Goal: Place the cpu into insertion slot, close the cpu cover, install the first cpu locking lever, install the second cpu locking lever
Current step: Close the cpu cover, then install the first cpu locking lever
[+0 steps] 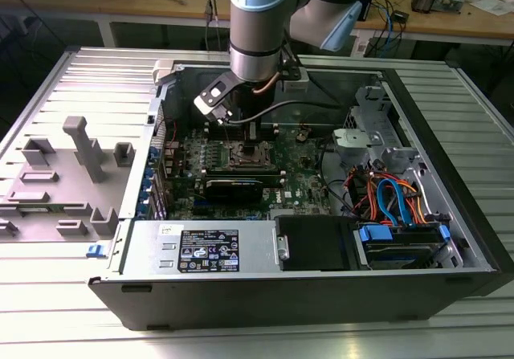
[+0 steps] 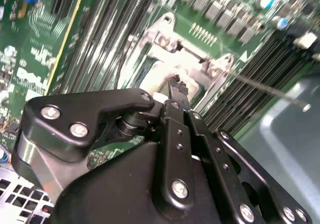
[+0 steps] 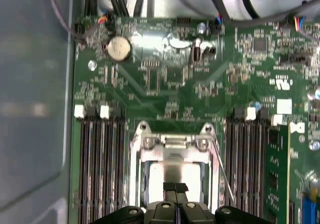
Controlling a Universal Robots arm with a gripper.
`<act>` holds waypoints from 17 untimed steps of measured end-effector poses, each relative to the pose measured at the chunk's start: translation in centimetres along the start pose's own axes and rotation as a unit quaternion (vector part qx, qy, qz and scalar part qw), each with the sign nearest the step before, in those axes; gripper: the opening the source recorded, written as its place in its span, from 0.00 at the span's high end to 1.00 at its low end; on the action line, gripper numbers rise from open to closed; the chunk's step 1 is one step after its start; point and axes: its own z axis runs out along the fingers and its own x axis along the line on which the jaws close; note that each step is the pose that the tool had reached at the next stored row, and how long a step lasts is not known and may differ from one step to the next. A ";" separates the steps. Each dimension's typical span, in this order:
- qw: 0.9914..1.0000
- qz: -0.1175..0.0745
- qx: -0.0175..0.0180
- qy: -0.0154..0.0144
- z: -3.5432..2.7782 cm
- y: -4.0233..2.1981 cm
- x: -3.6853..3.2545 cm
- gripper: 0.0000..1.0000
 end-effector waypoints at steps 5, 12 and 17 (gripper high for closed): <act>1.000 0.000 0.001 0.000 0.00 0.39 -0.01 0.89; 1.000 0.000 0.001 0.000 0.00 0.62 -0.02 0.89; 1.000 0.000 0.000 0.000 -0.19 0.64 -0.02 0.89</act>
